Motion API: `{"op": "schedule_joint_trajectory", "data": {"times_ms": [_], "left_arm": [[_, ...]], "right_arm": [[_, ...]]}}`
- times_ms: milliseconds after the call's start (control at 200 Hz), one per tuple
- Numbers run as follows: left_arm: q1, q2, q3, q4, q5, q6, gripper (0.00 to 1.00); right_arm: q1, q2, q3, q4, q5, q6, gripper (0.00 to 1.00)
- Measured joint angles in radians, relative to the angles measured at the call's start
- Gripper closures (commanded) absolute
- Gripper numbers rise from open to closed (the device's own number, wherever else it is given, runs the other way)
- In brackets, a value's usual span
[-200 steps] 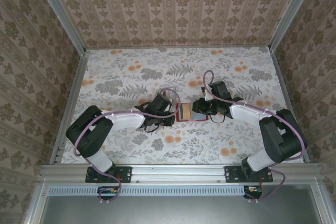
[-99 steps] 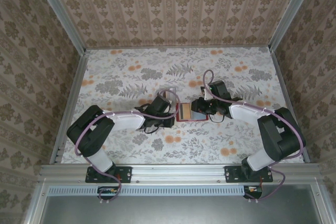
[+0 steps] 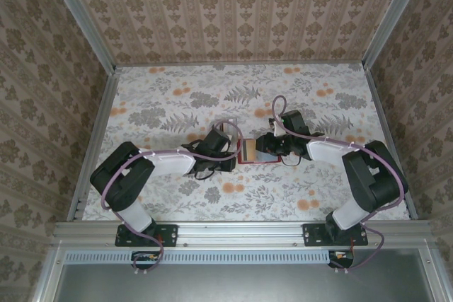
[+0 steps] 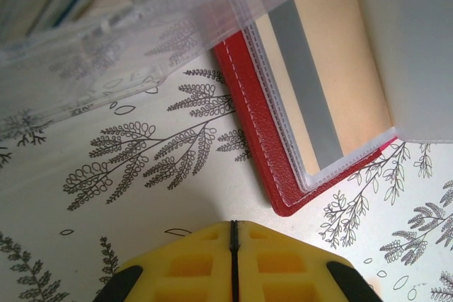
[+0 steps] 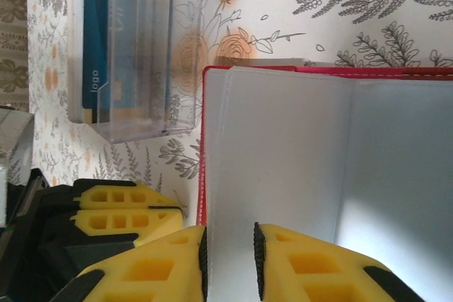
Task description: Put the credit cards into the card holder
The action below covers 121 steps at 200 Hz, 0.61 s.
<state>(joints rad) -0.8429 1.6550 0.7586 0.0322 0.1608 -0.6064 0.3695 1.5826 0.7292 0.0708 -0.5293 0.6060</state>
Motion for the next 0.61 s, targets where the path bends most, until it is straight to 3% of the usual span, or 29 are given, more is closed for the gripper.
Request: {"op": "schedule_joint_trajectory", "data": {"times_ms": [305, 605], "left_arm": [[0.0, 0.006, 0.0, 0.003, 0.004, 0.0, 0.9], [0.002, 0.013, 0.0, 0.006, 0.01, 0.0, 0.9]], "right_arm": [[0.0, 0.058, 0.002, -0.035, 0.042, -0.003, 0.49], [0.002, 0.055, 0.018, -0.058, 0.066, -0.003, 0.38]]}}
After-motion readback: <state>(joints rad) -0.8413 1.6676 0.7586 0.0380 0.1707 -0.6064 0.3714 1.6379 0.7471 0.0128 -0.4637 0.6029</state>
